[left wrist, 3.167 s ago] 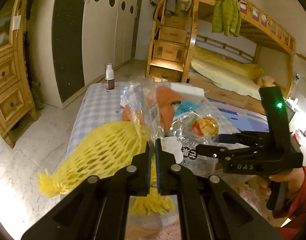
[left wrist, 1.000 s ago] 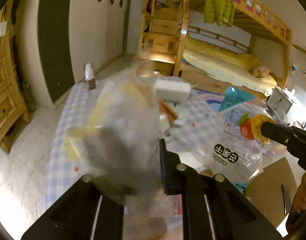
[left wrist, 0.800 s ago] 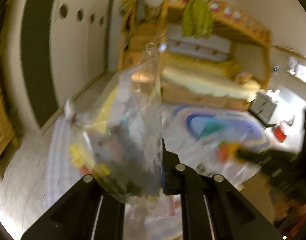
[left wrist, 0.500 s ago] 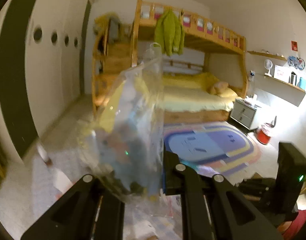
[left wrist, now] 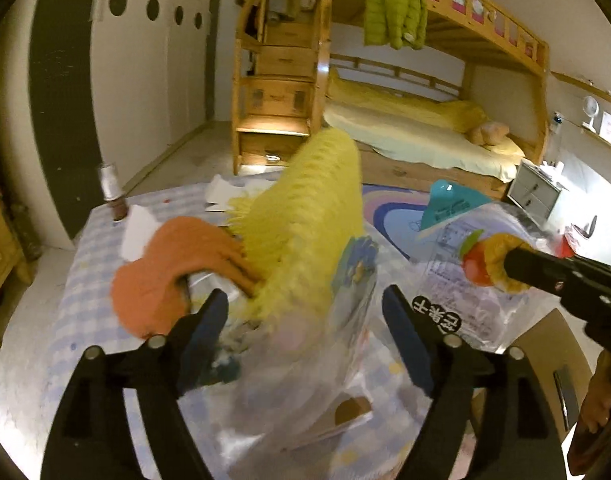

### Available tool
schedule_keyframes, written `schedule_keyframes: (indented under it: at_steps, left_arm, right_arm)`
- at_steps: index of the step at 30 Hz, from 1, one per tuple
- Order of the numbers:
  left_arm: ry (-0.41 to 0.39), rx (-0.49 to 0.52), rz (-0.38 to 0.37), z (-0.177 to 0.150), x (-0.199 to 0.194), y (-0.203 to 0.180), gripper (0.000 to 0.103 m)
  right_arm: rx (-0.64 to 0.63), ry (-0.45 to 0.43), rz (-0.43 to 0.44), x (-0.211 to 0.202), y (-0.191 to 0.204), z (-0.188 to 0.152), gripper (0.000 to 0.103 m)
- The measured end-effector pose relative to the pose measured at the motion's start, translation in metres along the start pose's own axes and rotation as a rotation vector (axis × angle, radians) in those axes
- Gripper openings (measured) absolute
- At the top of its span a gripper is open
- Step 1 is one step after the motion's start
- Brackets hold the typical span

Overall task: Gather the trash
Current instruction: 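Carry the held trash with both tools toward the pink trash bag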

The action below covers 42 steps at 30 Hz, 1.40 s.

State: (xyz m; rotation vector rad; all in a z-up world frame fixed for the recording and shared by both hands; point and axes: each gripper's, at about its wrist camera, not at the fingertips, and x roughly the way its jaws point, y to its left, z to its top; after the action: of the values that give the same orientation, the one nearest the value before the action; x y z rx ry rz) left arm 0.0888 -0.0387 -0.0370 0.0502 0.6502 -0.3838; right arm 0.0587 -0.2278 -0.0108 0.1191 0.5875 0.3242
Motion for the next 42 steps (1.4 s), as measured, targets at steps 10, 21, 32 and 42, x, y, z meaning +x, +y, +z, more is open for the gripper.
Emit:
schedule_keyframes:
  at_steps: [10, 21, 32, 42]
  left_arm:
    - [0.039, -0.033, 0.022, -0.037, -0.028, 0.010, 0.080]
    - [0.078, -0.059, -0.053, -0.031, -0.013, 0.021, 0.019]
    - [0.005, -0.008, -0.092, -0.029, -0.042, 0.001, 0.001]
    - [-0.105, 0.017, -0.052, -0.006, -0.072, -0.013, 0.001]
  right_arm:
    - [-0.016, 0.038, 0.035, 0.010, 0.018, -0.004, 0.005]
    - [-0.030, 0.038, -0.026, 0.007, 0.012, -0.002, 0.005]
    - [-0.028, 0.045, -0.096, 0.004, -0.005, -0.005, 0.005]
    - [0.010, -0.018, -0.054, -0.035, -0.006, -0.004, 0.005]
